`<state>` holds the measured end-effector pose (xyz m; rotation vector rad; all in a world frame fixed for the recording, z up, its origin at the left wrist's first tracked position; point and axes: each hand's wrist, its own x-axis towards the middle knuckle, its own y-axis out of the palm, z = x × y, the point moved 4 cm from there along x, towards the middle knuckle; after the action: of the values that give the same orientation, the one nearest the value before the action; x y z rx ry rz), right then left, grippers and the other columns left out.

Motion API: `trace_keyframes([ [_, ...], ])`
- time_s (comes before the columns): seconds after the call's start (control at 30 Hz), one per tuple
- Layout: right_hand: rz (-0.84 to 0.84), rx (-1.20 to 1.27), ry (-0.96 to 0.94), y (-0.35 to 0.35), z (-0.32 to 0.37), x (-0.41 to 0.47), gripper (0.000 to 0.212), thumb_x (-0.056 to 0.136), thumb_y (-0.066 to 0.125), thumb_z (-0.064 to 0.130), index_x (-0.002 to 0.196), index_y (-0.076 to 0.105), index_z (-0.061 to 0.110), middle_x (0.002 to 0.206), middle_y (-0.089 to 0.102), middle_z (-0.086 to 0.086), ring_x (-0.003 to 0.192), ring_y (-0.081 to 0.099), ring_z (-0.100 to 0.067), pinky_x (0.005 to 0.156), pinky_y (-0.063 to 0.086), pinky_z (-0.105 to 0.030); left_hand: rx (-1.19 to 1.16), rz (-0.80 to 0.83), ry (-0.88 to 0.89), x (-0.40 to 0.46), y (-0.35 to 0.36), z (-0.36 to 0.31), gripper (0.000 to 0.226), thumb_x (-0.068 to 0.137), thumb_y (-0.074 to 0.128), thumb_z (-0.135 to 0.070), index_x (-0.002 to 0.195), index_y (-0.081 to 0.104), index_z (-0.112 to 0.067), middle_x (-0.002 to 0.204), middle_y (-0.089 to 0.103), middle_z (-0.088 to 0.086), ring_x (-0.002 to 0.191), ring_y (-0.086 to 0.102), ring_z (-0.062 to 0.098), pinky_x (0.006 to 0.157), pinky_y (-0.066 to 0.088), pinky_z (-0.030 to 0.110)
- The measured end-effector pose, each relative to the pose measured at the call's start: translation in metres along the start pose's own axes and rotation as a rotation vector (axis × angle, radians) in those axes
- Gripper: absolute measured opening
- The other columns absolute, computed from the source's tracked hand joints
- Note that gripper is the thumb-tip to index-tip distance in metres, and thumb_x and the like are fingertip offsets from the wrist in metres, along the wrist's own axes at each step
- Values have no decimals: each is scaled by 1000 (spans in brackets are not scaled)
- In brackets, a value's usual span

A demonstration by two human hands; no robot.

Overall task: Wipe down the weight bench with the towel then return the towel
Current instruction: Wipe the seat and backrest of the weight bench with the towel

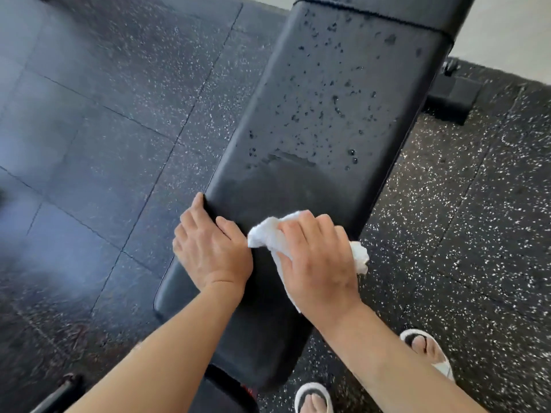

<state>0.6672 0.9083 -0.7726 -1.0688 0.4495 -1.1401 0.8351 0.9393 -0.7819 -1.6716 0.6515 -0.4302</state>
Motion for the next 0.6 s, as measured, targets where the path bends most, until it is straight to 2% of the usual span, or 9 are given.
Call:
trace_keyframes([
  [0.1,27,-66,-110,21,13,47,19,91,73,30,97,62,15,99,61,-2,79,50,-26,66,33,-39,-5,-3,-5,0,-1,-1,63,93,28,-37,152,41,-19,140,55,9,124,50,34,112,34,53],
  [0.23,44,-21,-300,60,52,114,19,89,70,30,97,62,15,100,60,-5,84,52,-27,68,33,-39,-26,-6,-28,3,-1,-1,57,90,32,-36,139,51,-12,130,60,11,116,52,35,106,38,54],
  [0.37,75,-50,-407,93,83,170,20,79,78,26,87,61,19,94,60,-2,85,55,-26,69,35,-37,-11,-18,0,4,0,0,61,92,33,-36,148,46,-16,138,56,6,123,50,32,112,36,49],
  [0.5,107,-59,-458,93,84,173,18,74,78,23,79,61,19,87,60,-3,80,55,-27,67,29,-37,-18,-24,1,4,0,1,61,91,35,-36,149,45,-18,138,56,5,122,49,30,112,35,48],
  [0.6,72,78,-417,64,60,143,18,87,72,28,82,60,16,86,59,-3,77,50,-28,67,30,-38,-16,-32,2,4,0,2,58,91,36,-36,143,49,-14,136,57,7,120,52,33,109,37,49],
])
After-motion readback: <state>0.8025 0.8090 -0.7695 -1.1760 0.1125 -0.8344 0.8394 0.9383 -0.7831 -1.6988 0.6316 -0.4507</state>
